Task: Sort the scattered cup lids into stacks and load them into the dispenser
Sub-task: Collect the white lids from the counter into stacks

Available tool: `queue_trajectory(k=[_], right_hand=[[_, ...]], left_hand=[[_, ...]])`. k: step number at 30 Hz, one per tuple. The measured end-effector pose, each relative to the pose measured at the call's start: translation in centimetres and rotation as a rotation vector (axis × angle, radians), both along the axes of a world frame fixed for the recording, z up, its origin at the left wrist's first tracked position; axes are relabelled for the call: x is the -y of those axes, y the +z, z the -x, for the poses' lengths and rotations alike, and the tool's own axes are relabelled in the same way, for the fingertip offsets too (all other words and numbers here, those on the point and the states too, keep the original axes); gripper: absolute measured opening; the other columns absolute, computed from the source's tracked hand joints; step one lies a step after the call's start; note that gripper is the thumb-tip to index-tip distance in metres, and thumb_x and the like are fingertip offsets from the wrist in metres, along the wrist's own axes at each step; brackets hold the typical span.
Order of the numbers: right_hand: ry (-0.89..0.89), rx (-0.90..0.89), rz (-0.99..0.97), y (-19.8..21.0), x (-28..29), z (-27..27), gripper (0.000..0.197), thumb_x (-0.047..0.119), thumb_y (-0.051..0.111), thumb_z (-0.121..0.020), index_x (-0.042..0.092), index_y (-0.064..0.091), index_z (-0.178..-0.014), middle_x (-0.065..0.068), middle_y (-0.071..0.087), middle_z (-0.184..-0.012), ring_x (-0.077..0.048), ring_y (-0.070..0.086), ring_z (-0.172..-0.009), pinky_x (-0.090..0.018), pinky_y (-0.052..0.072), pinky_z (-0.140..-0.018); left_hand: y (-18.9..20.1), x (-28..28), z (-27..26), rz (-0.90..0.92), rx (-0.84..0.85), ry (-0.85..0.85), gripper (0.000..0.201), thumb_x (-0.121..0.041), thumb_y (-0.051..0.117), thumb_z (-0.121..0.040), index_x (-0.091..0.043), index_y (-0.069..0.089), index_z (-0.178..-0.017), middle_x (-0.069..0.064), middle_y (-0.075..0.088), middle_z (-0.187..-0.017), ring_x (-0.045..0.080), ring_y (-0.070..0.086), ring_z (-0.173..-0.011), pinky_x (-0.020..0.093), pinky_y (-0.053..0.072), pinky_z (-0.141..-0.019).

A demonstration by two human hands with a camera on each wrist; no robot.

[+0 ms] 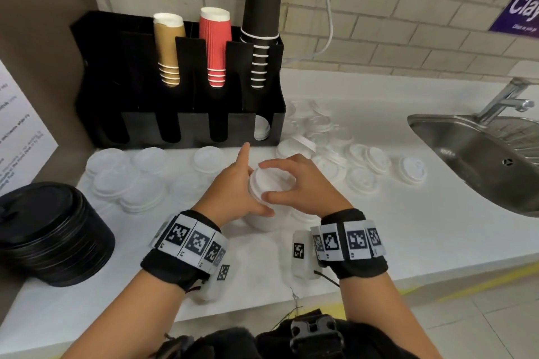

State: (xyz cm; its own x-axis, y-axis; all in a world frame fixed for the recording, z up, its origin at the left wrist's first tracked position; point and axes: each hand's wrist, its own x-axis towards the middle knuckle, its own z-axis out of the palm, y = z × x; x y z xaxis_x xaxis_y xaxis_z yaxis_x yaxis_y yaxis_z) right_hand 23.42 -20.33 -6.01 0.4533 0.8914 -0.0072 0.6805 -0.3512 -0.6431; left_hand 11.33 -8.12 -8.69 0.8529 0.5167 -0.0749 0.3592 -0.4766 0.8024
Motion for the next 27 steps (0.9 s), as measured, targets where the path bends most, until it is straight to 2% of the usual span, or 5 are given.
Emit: queue_trajectory(k=[4,10,14,19,27], right_hand=[[0.011,0.048,0.043,0.1,-0.6,0.1,0.058,0.034,0.079,-0.069,0.041,0.058,-0.123,-0.002,0.046,-0.113,-0.019,0.039,-0.117,-0.024,0.033,-0.094],[0.042,-0.037,0.037,0.0,-0.3,-0.6,0.053,0.036,0.084,-0.067,0.042,0.059,-0.114,0.003,0.049,-0.109,-0.014,0.046,-0.106,-0.018,0.038,-0.086],[-0.208,-0.061,-0.021,0.6,-0.1,-5.7,0.045,0.044,0.072,-0.08,0.029,0.059,-0.12,-0.001,0.056,-0.123,-0.013,0.053,-0.105,-0.022,0.042,-0.088],[-0.537,0.09,0.4,0.0,-0.7,-12.8,0.064,0.051,0.052,-0.092,0.013,0.039,-0.142,-0.018,0.039,-0.144,-0.036,0.045,-0.127,-0.043,0.039,-0.105],[-0.47,0.089,0.463,-1.2,-2.3,-14.6,0.046,0.04,0.056,-0.092,0.009,0.047,-0.125,-0.017,0.051,-0.13,-0.032,0.054,-0.112,-0.031,0.039,-0.079]], left_hand=[[0.2,0.2,0.0,0.012,-0.006,-0.009,0.138,-0.023,0.094,-0.056,-0.022,-0.002,-0.155,-0.009,0.051,-0.112,0.015,0.055,-0.107,0.025,0.043,-0.089],[1.1,0.7,0.1,-0.082,0.007,-0.038,0.074,-0.028,0.092,-0.056,-0.019,0.059,-0.122,0.0,0.062,-0.114,0.018,0.058,-0.106,0.036,0.049,-0.091],[1.3,0.6,0.0,-0.07,0.01,-0.029,0.06,-0.026,0.092,-0.056,-0.016,0.064,-0.108,-0.002,0.066,-0.107,0.017,0.059,-0.101,0.039,0.049,-0.091],[1.3,0.6,0.0,-0.052,0.006,-0.022,0.059,-0.025,0.092,-0.057,-0.017,0.064,-0.108,-0.004,0.067,-0.108,0.017,0.059,-0.103,0.04,0.049,-0.093],[1.4,0.6,0.0,-0.038,-0.004,-0.02,0.058,-0.026,0.092,-0.058,-0.02,0.064,-0.108,-0.005,0.066,-0.109,0.017,0.059,-0.105,0.042,0.049,-0.094]])
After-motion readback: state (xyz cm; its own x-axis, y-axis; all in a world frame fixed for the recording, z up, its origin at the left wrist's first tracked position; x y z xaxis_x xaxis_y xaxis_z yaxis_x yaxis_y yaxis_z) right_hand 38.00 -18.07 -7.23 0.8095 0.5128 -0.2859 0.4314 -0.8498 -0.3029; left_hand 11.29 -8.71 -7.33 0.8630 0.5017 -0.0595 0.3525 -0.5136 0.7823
